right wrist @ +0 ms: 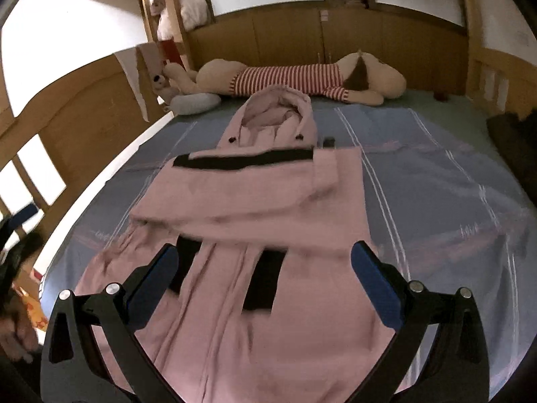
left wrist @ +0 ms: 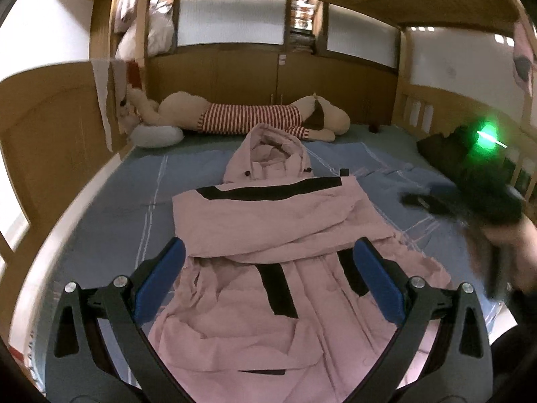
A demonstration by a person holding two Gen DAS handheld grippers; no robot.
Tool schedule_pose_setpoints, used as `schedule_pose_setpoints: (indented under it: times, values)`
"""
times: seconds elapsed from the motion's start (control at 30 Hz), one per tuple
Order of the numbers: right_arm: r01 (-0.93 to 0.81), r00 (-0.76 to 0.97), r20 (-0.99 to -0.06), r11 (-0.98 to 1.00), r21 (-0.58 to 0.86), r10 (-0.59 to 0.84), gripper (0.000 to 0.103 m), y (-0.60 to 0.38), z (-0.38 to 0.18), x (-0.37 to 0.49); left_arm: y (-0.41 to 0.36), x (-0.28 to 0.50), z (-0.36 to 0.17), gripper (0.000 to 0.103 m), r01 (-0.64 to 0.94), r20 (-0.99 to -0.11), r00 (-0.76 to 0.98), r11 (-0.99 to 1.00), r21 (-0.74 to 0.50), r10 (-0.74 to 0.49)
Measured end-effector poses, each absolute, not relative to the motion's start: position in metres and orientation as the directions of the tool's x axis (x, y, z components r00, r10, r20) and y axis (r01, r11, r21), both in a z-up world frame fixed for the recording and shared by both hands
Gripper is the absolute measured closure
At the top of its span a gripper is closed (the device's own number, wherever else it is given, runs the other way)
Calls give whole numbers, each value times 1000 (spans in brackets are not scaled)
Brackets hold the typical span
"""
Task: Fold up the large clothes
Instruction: 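Grasp the jacket hood with the right tool and lift it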
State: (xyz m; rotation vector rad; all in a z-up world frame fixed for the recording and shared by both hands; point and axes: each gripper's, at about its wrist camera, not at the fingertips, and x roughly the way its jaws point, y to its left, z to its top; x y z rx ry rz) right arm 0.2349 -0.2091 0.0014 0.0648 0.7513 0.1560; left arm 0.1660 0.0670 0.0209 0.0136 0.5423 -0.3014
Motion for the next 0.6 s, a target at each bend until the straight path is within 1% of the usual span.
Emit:
schedule_pose_setpoints:
  times: [0.07, 0.17, 0.27, 0.33, 0.37, 0.5, 0.57, 0.6]
  values:
    - [-102, 708, -696, 992, 70, 121, 1, -207, 7, 289, 72, 174, 20, 2, 276, -517, 809, 957, -84, -279]
    - [-89, 672, -731, 993, 78, 118, 1, -208, 8, 370, 75, 183, 15, 2, 264, -532, 805, 962, -73, -261]
    - [-70, 628, -774, 997, 41, 77, 1, -210, 3, 444, 82, 190, 8, 2, 256, -551, 795, 964, -76, -254]
    - [-42, 593, -804, 999, 17, 39, 6, -214, -6, 502, 87, 196, 0, 2, 247, -574, 782, 966, -74, -243]
    - [-30, 574, -818, 999, 12, 27, 10, -217, -13, 529, 89, 199, -3, 2, 240, -586, 775, 968, -72, -236]
    - [35, 519, -854, 999, 8, -12, 21, -232, -39, 603, 101, 210, -20, 2, 224, -636, 740, 972, -73, -218]
    - [69, 503, -864, 998, 5, -30, 24, -239, -52, 637, 105, 214, -26, 2, 225, -653, 726, 972, -74, -218]
    - [79, 495, -868, 997, 8, -33, 28, -241, -58, 649, 106, 215, -30, 2, 225, -662, 718, 972, -71, -215]
